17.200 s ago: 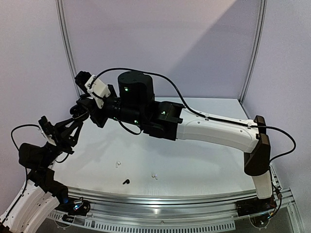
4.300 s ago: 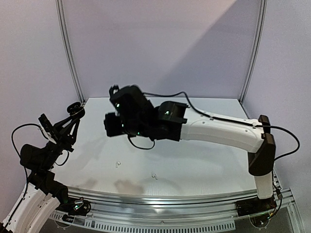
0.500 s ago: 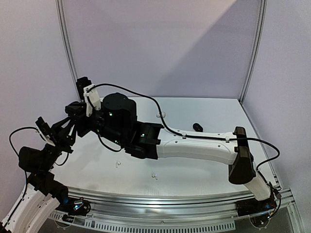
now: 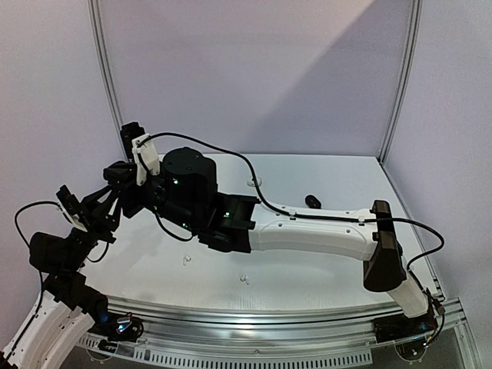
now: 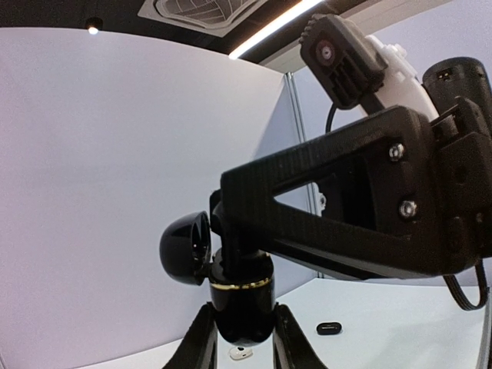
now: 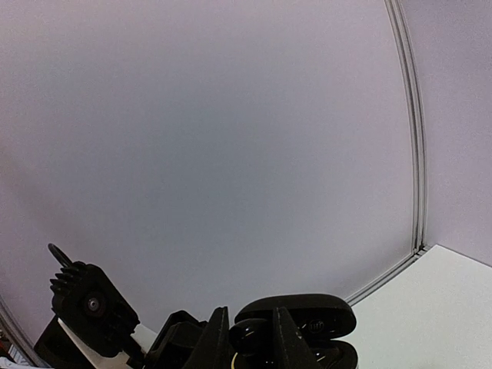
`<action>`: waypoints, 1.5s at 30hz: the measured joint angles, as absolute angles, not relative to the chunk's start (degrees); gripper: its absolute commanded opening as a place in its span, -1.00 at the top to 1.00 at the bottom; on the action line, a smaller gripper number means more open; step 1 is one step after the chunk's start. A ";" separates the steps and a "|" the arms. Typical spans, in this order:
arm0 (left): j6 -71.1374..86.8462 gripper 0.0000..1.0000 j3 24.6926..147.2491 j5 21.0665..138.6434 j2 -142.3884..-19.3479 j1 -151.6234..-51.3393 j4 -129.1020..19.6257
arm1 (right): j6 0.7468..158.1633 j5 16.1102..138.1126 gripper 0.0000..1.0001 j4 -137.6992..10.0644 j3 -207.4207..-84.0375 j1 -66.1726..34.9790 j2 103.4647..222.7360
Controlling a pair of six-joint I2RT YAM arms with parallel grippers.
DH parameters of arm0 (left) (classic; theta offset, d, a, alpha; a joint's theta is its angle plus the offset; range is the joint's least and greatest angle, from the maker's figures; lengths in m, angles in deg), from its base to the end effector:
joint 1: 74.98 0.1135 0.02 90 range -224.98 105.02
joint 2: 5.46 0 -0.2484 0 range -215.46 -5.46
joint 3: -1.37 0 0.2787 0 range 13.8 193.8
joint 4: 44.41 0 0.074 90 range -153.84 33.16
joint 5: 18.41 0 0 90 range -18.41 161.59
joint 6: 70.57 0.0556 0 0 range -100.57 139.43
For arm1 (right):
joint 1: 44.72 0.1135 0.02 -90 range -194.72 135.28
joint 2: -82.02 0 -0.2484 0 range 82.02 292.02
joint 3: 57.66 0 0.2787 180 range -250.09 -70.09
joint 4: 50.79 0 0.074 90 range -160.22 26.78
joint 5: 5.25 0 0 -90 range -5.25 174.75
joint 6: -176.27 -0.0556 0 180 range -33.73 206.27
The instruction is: Insert the wireless bluetooth earbuds into the charging case
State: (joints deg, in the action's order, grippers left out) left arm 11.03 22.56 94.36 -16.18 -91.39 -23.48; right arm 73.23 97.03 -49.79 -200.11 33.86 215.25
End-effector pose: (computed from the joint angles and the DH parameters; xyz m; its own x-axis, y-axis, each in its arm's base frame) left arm 0.1444 -0.0650 0.2756 0.4101 -0.2612 -0.8739 0.6442 0.7612 0.0748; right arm 0.1287 0.5775 0.3619 -0.1725 0.2594 -0.9502 -0.9006 0.3491 0.2588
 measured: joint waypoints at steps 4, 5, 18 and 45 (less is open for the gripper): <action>11.07 1.00 22.56 94.60 -16.18 -91.39 -23.28 | 73.52 97.05 1.00 -49.66 -200.26 33.97 215.25; 11.10 1.00 22.56 94.69 -16.18 -91.39 -23.24 | 73.65 97.05 1.00 -49.68 -200.55 33.99 215.25; 12.43 1.00 22.56 94.16 -14.43 -91.39 -23.24 | 75.83 96.52 1.00 -49.51 -202.14 35.02 214.83; 13.85 1.00 21.77 95.63 -8.38 -88.94 -23.54 | 78.85 91.93 1.00 -50.34 -207.28 35.90 215.49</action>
State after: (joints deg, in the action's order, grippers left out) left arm 13.85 21.77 95.63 -8.38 -88.94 -23.54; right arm 78.85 91.93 -50.34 -207.28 35.90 215.49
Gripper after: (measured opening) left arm 0.233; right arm 0.165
